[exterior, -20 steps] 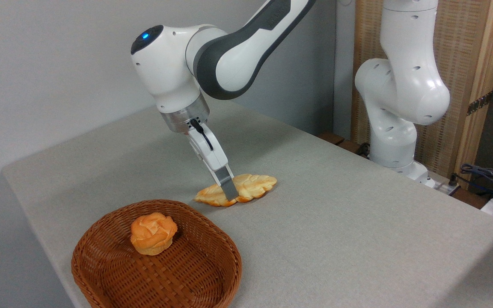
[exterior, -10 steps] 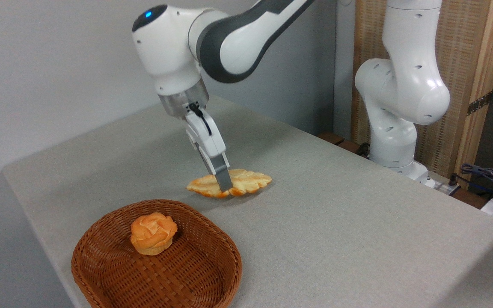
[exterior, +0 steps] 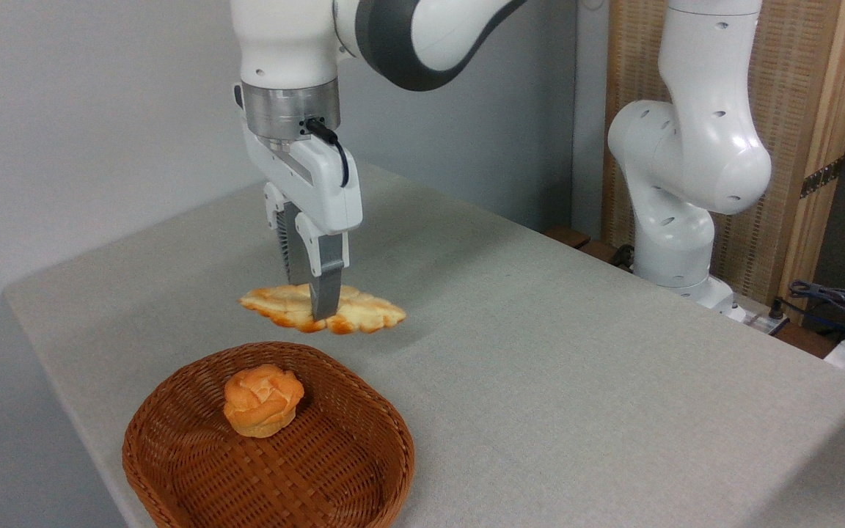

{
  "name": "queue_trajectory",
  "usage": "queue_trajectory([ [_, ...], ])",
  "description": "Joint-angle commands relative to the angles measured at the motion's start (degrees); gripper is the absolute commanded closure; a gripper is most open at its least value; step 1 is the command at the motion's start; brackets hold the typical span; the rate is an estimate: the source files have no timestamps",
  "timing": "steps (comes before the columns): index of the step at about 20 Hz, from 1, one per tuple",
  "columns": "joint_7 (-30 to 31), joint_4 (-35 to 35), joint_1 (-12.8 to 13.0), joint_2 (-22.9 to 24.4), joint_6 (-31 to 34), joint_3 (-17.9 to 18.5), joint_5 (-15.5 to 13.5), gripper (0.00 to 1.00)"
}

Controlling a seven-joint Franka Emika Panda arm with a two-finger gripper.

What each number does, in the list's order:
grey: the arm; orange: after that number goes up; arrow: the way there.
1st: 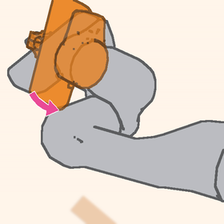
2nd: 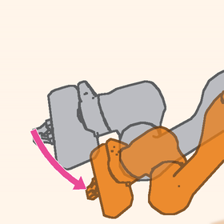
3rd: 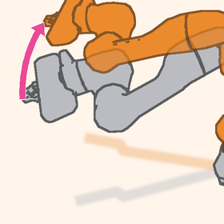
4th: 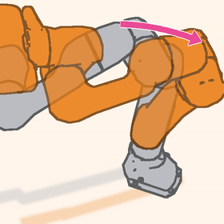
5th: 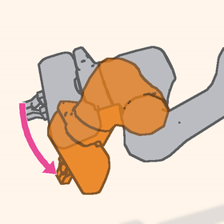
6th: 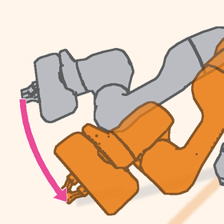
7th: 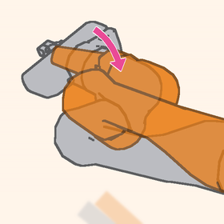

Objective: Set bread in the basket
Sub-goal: 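Carry the bread roll over the wicker basket and lower it, then open the gripper to release the roll into the basket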

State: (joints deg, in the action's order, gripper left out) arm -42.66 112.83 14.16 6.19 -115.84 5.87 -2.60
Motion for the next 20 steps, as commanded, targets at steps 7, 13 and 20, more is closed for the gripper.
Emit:
queue_trajectory([
  [7,-0.7,-1.4,0.1,-5.6,-18.1,5.8,-2.5,0.00],
  [13,-0.4,-1.4,0.1,-6.3,-19.1,5.8,-2.6,0.00],
  [20,1.8,-1.5,0.3,-5.0,-18.2,5.6,-2.7,0.00],
])
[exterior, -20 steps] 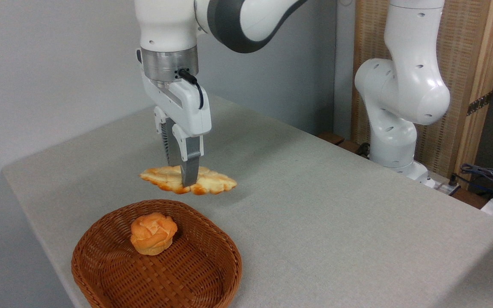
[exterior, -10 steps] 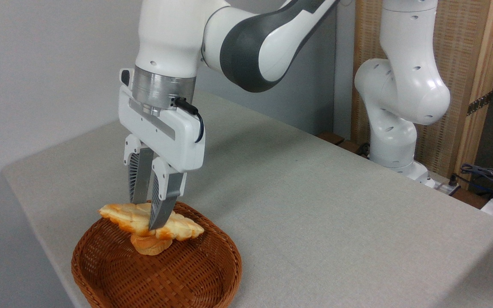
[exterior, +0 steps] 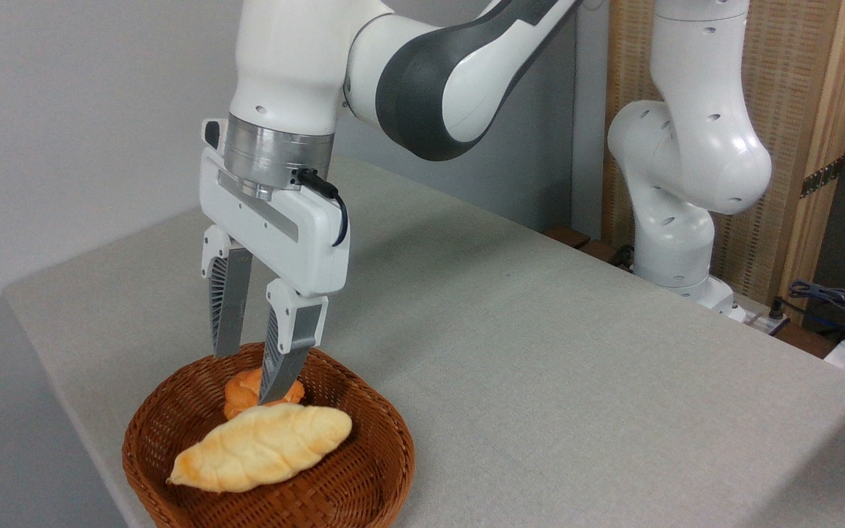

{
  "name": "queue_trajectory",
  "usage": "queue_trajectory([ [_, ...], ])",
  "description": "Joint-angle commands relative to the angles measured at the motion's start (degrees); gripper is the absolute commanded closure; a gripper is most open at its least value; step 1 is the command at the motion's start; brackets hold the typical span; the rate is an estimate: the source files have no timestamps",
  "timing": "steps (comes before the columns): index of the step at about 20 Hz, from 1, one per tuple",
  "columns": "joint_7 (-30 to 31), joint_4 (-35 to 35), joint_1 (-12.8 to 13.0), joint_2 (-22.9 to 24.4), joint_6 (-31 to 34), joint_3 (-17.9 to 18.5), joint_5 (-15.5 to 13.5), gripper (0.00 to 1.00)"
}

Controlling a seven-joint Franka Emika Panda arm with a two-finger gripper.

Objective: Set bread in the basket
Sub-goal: 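Open the gripper to release the roll into the basket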

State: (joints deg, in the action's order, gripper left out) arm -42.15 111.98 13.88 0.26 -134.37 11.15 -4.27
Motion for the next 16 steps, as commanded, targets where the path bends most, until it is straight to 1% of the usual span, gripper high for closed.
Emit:
queue_trajectory([
  [1,1.3,-0.6,0.6,2.0,2.3,0.2,-0.9,0.00],
  [3,1.5,-1.1,0.6,2.7,8.1,0.0,-0.9,0.00],
  [6,2.7,-6.5,1.0,3.2,19.7,-0.2,-0.9,0.00],
  [9,3.7,-8.4,1.1,3.1,26.6,-0.3,-0.4,0.00],
  [11,4.8,-8.4,1.1,3.0,28.1,-0.9,-0.1,0.00],
  [16,5.0,-8.4,1.1,2.7,28.1,-0.8,-0.2,0.00],
])
